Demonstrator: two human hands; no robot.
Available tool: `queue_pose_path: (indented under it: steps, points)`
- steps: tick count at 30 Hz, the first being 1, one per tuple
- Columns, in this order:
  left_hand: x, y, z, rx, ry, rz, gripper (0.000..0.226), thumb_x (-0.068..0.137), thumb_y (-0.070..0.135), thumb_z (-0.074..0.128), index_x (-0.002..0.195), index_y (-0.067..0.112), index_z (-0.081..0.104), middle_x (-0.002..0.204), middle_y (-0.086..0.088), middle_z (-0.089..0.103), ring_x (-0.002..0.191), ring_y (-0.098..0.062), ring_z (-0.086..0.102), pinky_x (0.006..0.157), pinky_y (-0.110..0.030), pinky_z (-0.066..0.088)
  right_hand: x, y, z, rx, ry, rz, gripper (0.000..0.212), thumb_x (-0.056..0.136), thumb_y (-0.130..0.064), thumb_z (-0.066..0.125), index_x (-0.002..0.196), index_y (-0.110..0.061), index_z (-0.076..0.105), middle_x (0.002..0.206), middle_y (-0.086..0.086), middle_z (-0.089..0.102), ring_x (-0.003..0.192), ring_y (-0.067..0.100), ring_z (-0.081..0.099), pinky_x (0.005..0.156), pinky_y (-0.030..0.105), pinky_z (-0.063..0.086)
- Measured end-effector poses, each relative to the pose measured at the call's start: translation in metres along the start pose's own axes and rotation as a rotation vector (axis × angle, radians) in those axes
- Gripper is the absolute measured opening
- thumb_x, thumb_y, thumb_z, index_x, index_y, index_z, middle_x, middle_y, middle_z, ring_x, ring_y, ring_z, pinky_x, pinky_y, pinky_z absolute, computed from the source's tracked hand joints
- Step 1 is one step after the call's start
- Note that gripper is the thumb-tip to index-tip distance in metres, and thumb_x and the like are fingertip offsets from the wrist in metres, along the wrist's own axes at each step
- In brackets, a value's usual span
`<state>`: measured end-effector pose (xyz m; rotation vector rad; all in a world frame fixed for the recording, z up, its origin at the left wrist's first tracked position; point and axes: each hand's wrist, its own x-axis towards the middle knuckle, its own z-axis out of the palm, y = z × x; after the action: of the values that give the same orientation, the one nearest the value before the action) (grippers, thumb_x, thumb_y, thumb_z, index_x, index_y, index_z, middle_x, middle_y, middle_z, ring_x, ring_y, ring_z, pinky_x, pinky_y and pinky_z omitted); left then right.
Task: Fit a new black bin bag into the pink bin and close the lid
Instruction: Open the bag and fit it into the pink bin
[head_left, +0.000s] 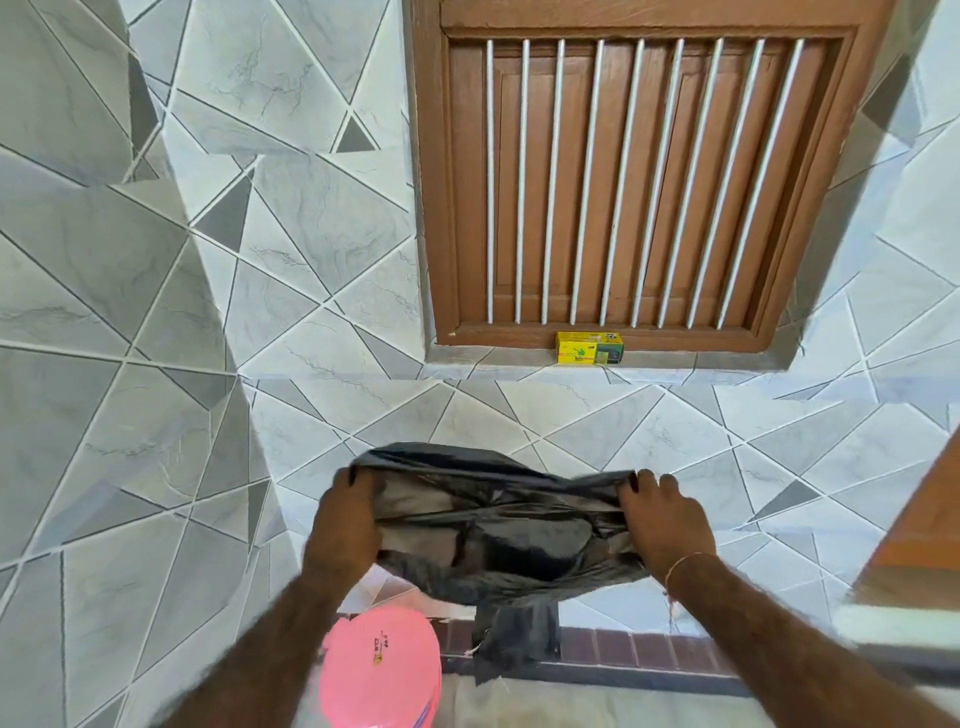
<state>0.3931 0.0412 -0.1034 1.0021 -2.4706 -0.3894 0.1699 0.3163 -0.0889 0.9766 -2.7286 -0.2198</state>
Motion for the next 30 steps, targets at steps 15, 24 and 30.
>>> queue_pose_path:
  steps: [15,24,30]
  points:
    - [0.063,0.079,-0.111,-0.451,0.446,-0.189,0.042,0.078,0.002,0.049,0.12,0.007,0.056,0.119,-0.022,0.065,0.109,-0.039,0.06,0.094,-0.042,0.047,0.059,0.035,-0.117,0.373,0.511,0.184,0.051,0.083,0.003,0.049,0.132,-0.009,0.038,0.117,0.021,0.054,0.105,0.044,0.051,0.073,0.049,0.051]
    - [-0.037,-0.006,0.021,0.079,-0.389,-0.201,0.039,0.091,0.022,0.056,0.129,0.012,0.052,0.129,-0.011,0.059,0.114,-0.03,0.059,0.093,-0.037,0.051,-0.005,0.029,0.054,0.24,-0.466,0.068,0.035,0.087,-0.025,0.046,0.116,-0.014,0.064,0.123,0.011,0.066,0.115,0.031,0.061,0.094,0.036,0.052]
    - [-0.009,0.005,0.005,0.041,-0.404,-0.236,0.036,0.093,0.016,0.05,0.126,0.003,0.054,0.131,-0.015,0.06,0.12,-0.033,0.058,0.101,-0.034,0.046,0.014,0.029,0.04,0.389,-0.327,0.203,0.035,0.086,-0.03,0.049,0.112,-0.01,0.063,0.115,0.015,0.068,0.107,0.034,0.065,0.087,0.037,0.054]
